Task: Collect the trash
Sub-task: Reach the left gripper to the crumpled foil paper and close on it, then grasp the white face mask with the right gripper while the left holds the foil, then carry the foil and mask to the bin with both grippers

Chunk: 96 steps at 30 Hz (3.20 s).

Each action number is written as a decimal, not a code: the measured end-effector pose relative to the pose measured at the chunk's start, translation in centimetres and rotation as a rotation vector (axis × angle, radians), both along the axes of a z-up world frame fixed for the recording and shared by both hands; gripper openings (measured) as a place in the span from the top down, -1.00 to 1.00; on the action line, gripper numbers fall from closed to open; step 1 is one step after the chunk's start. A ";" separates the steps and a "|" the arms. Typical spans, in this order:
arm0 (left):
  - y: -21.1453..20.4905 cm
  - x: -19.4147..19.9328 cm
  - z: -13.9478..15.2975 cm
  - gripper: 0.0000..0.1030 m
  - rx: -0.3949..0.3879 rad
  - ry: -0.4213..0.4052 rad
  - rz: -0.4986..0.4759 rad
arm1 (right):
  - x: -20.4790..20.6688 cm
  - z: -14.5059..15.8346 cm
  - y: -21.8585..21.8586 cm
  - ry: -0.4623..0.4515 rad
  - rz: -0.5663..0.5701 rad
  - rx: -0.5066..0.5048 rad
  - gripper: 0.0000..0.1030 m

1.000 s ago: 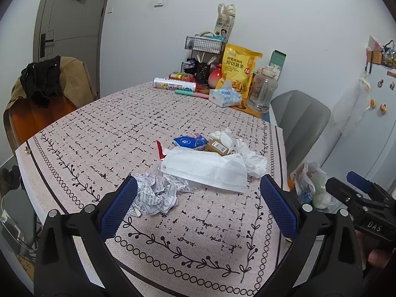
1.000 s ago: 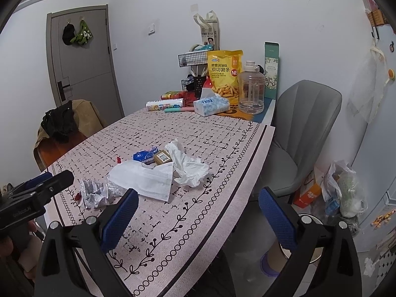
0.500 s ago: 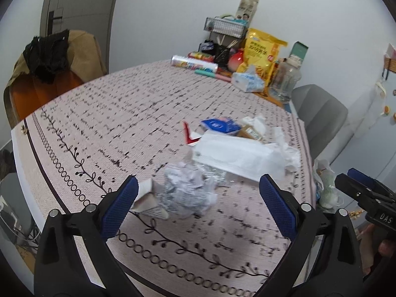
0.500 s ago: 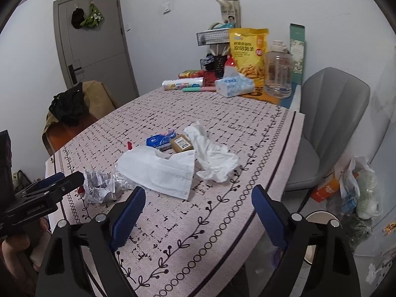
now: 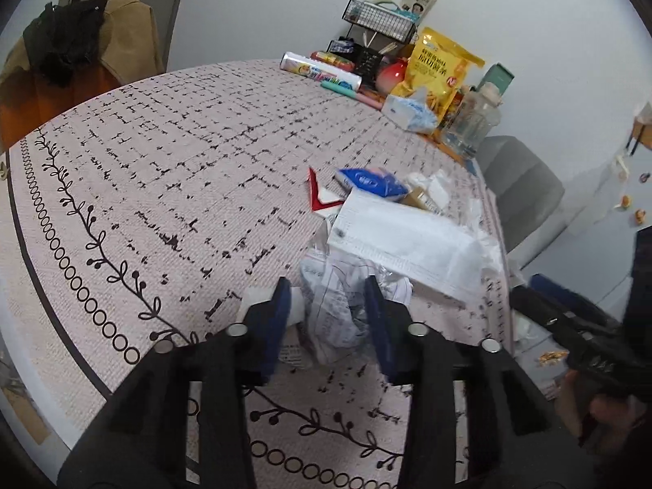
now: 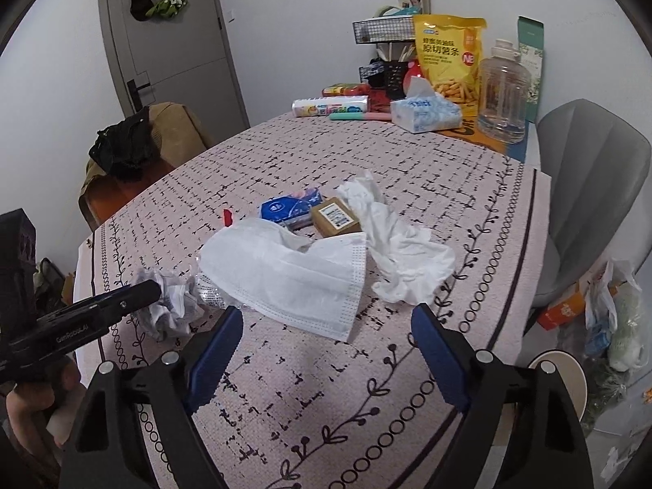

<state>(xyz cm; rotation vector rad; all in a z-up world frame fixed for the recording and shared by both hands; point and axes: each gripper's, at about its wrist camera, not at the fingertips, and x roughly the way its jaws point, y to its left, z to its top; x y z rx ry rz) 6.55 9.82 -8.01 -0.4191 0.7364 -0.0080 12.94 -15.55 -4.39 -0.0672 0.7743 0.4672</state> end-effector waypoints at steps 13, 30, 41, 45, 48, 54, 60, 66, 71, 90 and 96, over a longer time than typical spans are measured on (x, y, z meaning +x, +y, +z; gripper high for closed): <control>1.7 -0.3 2.7 0.69 -0.003 -0.063 0.036 | 2.0 -0.5 3.8 0.013 0.088 0.001 -0.60; 3.4 -0.6 5.4 0.69 -0.010 -0.149 0.117 | 4.1 -0.7 6.0 0.029 0.200 -0.001 0.89; 1.2 -0.5 6.6 0.69 0.025 -0.176 0.095 | 2.4 4.6 1.9 -0.046 0.143 0.143 0.84; -0.3 -0.1 7.0 0.69 0.045 -0.178 0.083 | 1.5 6.2 0.2 -0.082 0.131 0.176 0.85; -1.4 0.2 7.3 0.70 0.059 -0.180 0.071 | 0.9 6.8 -1.0 -0.097 0.117 0.195 0.87; -3.9 0.7 8.6 0.72 0.080 -0.206 0.041 | 0.2 7.7 -3.8 -0.107 0.087 0.257 0.89; -6.3 1.3 9.7 0.72 0.095 -0.223 0.003 | -0.2 8.7 -7.2 -0.127 0.040 0.294 0.89; -9.1 2.4 10.0 0.73 0.109 -0.221 -0.047 | -0.5 8.9 -10.5 -0.136 -0.018 0.323 0.89; -12.2 3.7 9.8 0.73 0.127 -0.209 -0.098 | -0.7 8.1 -14.0 -0.140 -0.085 0.327 0.89; -28.6 11.7 9.2 0.73 0.171 -0.156 -0.326 | -0.1 3.4 -28.9 -0.100 -0.448 0.301 0.89; -33.1 14.2 6.9 0.73 0.162 -0.095 -0.374 | 0.4 0.5 -32.8 -0.063 -0.531 0.296 0.89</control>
